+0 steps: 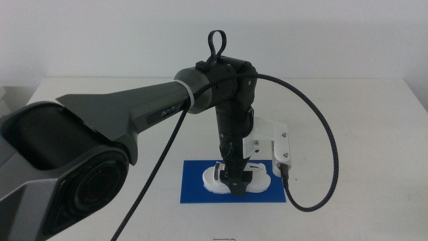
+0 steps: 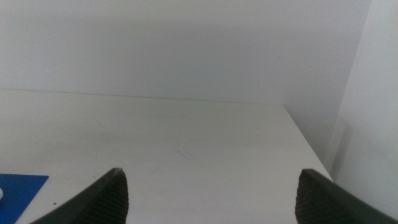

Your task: Use one arm to grab the shoe from the table and place it on the mat.

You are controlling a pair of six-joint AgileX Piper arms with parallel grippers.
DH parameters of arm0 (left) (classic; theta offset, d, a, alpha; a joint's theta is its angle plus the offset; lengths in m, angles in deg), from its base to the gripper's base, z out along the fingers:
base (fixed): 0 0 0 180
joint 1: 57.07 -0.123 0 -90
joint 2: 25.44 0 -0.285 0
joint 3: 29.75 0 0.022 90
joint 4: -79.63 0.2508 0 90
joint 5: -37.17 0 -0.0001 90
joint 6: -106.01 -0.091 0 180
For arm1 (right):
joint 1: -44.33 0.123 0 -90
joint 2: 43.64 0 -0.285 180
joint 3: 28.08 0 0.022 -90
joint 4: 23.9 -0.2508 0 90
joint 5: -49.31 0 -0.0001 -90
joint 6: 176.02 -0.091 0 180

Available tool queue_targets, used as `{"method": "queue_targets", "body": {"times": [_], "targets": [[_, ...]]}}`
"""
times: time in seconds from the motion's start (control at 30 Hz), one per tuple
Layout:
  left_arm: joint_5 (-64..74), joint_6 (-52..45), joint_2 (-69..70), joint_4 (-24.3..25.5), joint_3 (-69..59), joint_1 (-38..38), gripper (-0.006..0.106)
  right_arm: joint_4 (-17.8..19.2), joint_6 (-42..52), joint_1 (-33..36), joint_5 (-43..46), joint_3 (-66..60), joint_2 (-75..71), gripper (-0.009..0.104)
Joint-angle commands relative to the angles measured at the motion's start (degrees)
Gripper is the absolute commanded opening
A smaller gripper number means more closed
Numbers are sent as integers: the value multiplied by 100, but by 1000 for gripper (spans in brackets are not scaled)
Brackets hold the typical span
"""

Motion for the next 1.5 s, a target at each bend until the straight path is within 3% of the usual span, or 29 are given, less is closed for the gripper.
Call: {"method": "queue_targets", "body": {"times": [0.0, 0.17, 0.43, 0.7, 0.97, 1.2, 1.47], "targets": [[612, 145, 495, -70, 174, 7, 94, 51, 30, 9, 433, 106, -111, 94], [606, 410, 843, 69, 174, 7, 94, 51, 30, 9, 433, 106, -111, 94], [600, 1712, 1943, 572, 174, 7, 94, 51, 30, 9, 433, 106, -111, 94], [491, 3625, 3179, 318, 174, 13, 94, 51, 30, 9, 433, 106, -111, 94], [597, 4200, 4181, 1157, 174, -66, 94, 51, 30, 9, 433, 106, -111, 94], [555, 5438, 5264, 1359, -402, -1127, 94, 51, 30, 9, 433, 106, -111, 94], [-1041, 5477, 7121, 1308, -2453, -3102, 94, 51, 30, 9, 433, 106, -111, 94]]}}
